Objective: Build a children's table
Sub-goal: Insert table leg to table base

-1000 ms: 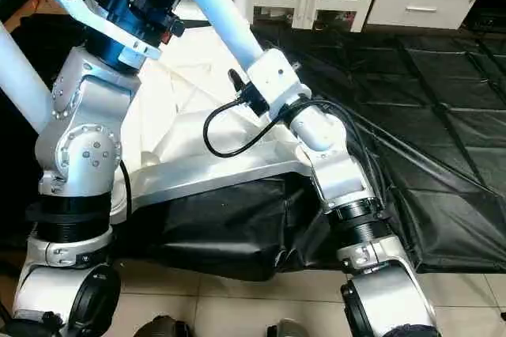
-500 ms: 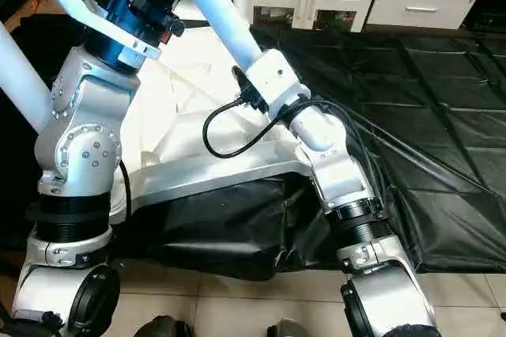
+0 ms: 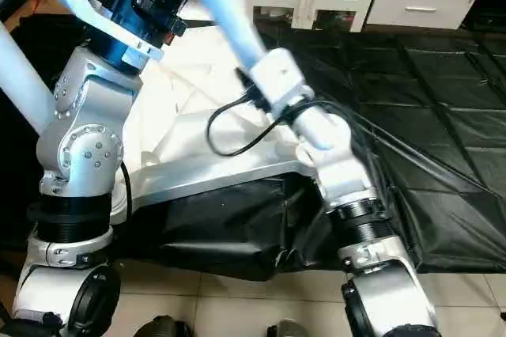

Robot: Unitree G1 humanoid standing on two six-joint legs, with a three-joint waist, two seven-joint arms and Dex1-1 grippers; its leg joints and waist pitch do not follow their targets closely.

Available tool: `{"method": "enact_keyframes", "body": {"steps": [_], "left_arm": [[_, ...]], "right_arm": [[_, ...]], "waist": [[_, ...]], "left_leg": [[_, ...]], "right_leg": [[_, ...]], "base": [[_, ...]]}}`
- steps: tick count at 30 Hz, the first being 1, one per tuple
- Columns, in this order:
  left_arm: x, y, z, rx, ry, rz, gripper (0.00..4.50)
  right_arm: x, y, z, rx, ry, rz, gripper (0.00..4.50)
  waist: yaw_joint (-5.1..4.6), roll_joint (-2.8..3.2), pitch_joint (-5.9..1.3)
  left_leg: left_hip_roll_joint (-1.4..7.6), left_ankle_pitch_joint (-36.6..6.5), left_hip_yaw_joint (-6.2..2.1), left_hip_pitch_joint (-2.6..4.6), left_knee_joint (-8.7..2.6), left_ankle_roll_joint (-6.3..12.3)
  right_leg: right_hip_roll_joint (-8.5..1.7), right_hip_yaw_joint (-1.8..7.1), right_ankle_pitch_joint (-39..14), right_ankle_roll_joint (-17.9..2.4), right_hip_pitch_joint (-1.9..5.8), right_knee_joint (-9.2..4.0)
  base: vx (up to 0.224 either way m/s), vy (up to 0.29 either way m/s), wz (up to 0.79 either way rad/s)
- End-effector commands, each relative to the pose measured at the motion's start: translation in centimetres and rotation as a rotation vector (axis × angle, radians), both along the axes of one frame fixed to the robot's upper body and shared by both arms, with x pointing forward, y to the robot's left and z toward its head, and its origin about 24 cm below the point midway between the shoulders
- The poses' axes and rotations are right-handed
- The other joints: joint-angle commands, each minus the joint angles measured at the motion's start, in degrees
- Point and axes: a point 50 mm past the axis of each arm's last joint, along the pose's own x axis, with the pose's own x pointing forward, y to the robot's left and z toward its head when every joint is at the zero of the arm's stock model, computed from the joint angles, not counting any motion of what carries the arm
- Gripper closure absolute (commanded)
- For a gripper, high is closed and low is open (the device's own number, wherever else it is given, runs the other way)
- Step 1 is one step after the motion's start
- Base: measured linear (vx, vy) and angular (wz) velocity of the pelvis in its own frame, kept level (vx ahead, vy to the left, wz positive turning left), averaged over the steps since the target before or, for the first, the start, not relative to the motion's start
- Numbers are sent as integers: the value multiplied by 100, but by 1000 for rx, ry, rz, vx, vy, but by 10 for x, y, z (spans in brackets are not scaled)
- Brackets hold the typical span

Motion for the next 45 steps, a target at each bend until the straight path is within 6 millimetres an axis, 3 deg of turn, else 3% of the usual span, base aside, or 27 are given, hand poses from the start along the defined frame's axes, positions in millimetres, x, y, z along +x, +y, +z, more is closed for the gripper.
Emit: {"method": "enact_keyframes", "body": {"steps": [1, 3, 4, 5, 6, 7, 8, 10, 13, 14, 20, 24, 26, 27, 31, 35, 36, 37, 38, 40, 41, 45], "left_arm": [[3, 1, -7, 26, 36, 28, 135], [7, 0, -19, 72, 80, 53, 117], [7, 0, -19, 72, 80, 53, 117], [11, -4, -33, 155, 132, 43, 105], [13, -7, -42, 223, 160, 27, 94], [14, -12, -57, 328, 212, -7, 89], [13, -19, -90, 558, 309, -83, 88], [3, -23, -131, 839, 359, -199, 88], [-10, -28, -173, 1065, 345, -311, 88], [-11, -33, -176, 1052, 340, -332, 88], [-12, -48, -181, 1078, 369, -421, 88], [-1, -45, -185, 1123, 375, -339, 88], [6, -43, -182, 1090, 384, -302, 88], [7, -43, -182, 1088, 386, -291, 88], [13, -36, -187, 1123, 419, -242, 88], [15, -29, -193, 1134, 473, -222, 88], [16, -26, -195, 1135, 483, -219, 105], [17, -24, -196, 1135, 486, -222, 105], [16, -23, -197, 1134, 488, -225, 116], [17, -22, -197, 1133, 492, -221, 132], [17, -21, -198, 1133, 498, -223, 143], [17, -19, -199, 1137, 513, -236, 189]], "right_arm": [[3, -29, 5, 68, 15, -82, 264], [0, -66, 4, 122, 51, -167, 264], [0, -66, 4, 122, 51, -167, 264], [-3, -89, 5, 167, 69, -209, 264], [-5, -95, 6, 187, 74, -216, 264], [-7, -102, 7, 211, 81, -219, 264], [-12, -110, 8, 250, 93, -203, 264], [-16, -113, 8, 264, 106, -164, 264], [-25, -112, 4, 274, 83, -76, 264], [-29, -112, 1, 254, 99, -62, 264], [-41, -112, -4, 250, 160, -30, 264], [-46, -104, -5, 237, 176, 23, 264], [-50, -98, -9, 228, 192, 58, 264], [-50, -98, -10, 223, 197, 62, 264], [-52, -93, -12, 215, 212, 73, 264], [-53, -90, -12, 221, 220, 88, 264], [-53, -89, -12, 218, 224, 93, 264], [-53, -88, -11, 216, 226, 96, 264], [-53, -88, -11, 216, 226, 97, 264], [-53, -87, -11, 216, 228, 100, 264], [-52, -87, -11, 215, 228, 100, 264], [-52, -86, -10, 213, 231, 105, 264]], "waist": [[0, 29, -703], [0, 39, -718], [4, 19, -722], [-1, 44, -705], [-5, 60, -701], [-14, 37, -701], [6, 42, -708], [-31, 33, -689], [-101, 82, -708], [-131, 106, -684], [-142, 100, -639], [-153, 134, -623], [-169, 82, -632], [-160, 104, -626], [-156, 73, -616], [-157, 85, -611], [-155, 92, -615], [-165, 24, -617], [-149, 62, -617], [-151, 67, -618], [-154, 31, -615], [-143, 46, -602]], "left_leg": [[87, 10, -87, 224, -331, 405], [68, 116, -91, 205, -318, 432], [70, 146, -93, 202, -312, 468], [57, 179, -93, 184, -311, 517], [61, 109, -90, 192, -306, 550], [55, 96, -86, 196, -313, 583], [59, 90, -100, 209, -316, 680], [54, 139, -103, 190, -321, 774], [66, 141, -107, 156, -319, 809], [73, 62, -104, 161, -329, 809], [91, -195, -97, 200, -374, 714], [77, -192, -104, 194, -370, 744], [73, -165, -106, 177, -376, 759], [84, -211, -107, 188, -378, 768], [88, -261, -103, 196, -388, 754], [84, -252, -108, 193, -390, 740], [86, -233, -108, 197, -388, 749], [86, -219, -98, 193, -390, 761], [87, -174, -107, 194, -389, 777], [88, -159, -106, 196, -385, 787], [89, -179, -99, 191, -388, 792], [93, -234, -101, 198, -397, 762]], "right_leg": [[-144, 187, 1122, -1546, 445, -302], [-140, 181, 1200, -1522, 461, -288], [-143, 181, 1241, -1518, 466, -288], [-147, 180, 1238, -1522, 459, -297], [-150, 182, 1143, -1515, 446, -306], [-140, 180, 1120, -1513, 453, -320], [-148, 177, 1016, -1491, 440, -321], [-146, 172, 826, -1475, 427, -356], [-185, 181, 734, -1455, 440, -360], [-181, 177, 714, -1496, 418, -393], [-171, 178, 456, -1580, 415, -425], [-161, 177, 405, -1470, 410, -448], [-169, 176, 491, -1481, 427, -445], [-176, 173, 430, -1505, 416, -456], [-178, 174, 254, -1494, 403, -479], [-176, 175, 208, -1460, 402, -470], [-180, 174, 213, -1455, 398, -473], [-173, 176, 229, -1454, 402, -477], [-184, 174, 234, -1461, 398, -464], [-188, 175, 239, -1462, 394, -467], [-189, 178, 209, -1466, 395, -473], [-197, 178, 5, -1429, 381, -488]], "base": [[0, 0, 0], [0, 0, 0], [0, 0, 0], [0, 0, 0], [0, 0, 0], [0, 0, 0], [0, 0, 0], [0, 0, 0], [0, 0, 0], [0, 0, 0], [0, 0, 0], [0, 0, 0], [0, 0, 0], [0, 0, 0], [0, 0, 0], [0, 0, 0], [0, 0, 0], [0, 0, 0], [0, 0, 0], [0, 0, 0], [0, 0, 0], [0, 0, 0]]}}
